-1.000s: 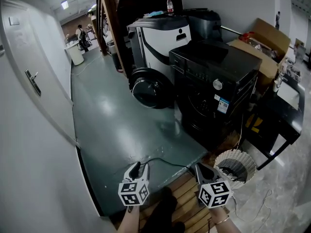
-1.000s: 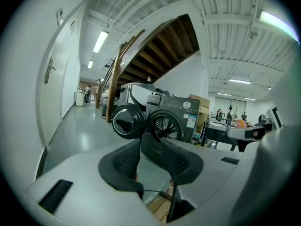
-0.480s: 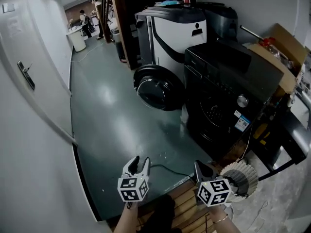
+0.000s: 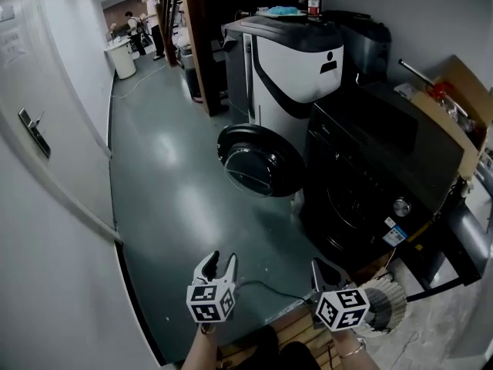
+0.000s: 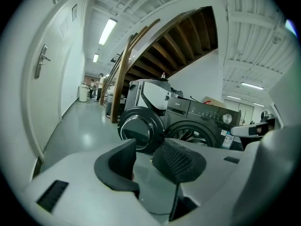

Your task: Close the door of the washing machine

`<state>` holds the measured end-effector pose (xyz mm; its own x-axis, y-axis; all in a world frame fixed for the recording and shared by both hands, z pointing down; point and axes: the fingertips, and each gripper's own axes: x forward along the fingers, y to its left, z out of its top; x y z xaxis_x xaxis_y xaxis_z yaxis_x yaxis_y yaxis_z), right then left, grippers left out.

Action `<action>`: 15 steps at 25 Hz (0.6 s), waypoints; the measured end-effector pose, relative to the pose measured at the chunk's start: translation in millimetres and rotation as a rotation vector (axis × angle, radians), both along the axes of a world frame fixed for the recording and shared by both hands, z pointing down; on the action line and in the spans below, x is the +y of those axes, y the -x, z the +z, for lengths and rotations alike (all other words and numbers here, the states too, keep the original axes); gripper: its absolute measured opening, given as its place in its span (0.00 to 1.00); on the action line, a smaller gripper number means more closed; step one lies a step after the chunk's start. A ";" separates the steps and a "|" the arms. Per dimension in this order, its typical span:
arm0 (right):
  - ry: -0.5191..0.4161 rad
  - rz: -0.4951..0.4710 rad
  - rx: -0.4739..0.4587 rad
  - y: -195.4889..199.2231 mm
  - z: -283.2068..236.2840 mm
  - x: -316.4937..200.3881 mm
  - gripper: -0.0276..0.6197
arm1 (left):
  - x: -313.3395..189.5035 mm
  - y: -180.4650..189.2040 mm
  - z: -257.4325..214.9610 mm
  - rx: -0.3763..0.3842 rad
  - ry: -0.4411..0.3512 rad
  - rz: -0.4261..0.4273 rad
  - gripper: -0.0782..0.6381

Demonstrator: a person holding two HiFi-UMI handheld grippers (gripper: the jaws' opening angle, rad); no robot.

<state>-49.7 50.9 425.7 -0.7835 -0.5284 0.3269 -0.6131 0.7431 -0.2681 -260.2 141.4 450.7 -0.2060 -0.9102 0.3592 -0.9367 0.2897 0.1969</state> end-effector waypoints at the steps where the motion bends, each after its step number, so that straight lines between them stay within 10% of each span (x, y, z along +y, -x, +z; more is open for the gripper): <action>1: 0.002 0.003 0.004 3.4 -3.5 -6.0 0.05 | -5.8 5.3 -4.0 0.001 0.001 -0.001 0.37; 15: 0.002 0.005 -0.003 64.5 -24.3 -121.3 0.05 | -125.6 60.5 -25.8 -0.049 0.030 0.068 0.39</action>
<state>-114.2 -70.4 401.4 -0.7816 -0.5318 0.3260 -0.6162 0.7395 -0.2710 -320.6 15.8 424.9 -0.1625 -0.9117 0.3773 -0.9626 0.2306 0.1426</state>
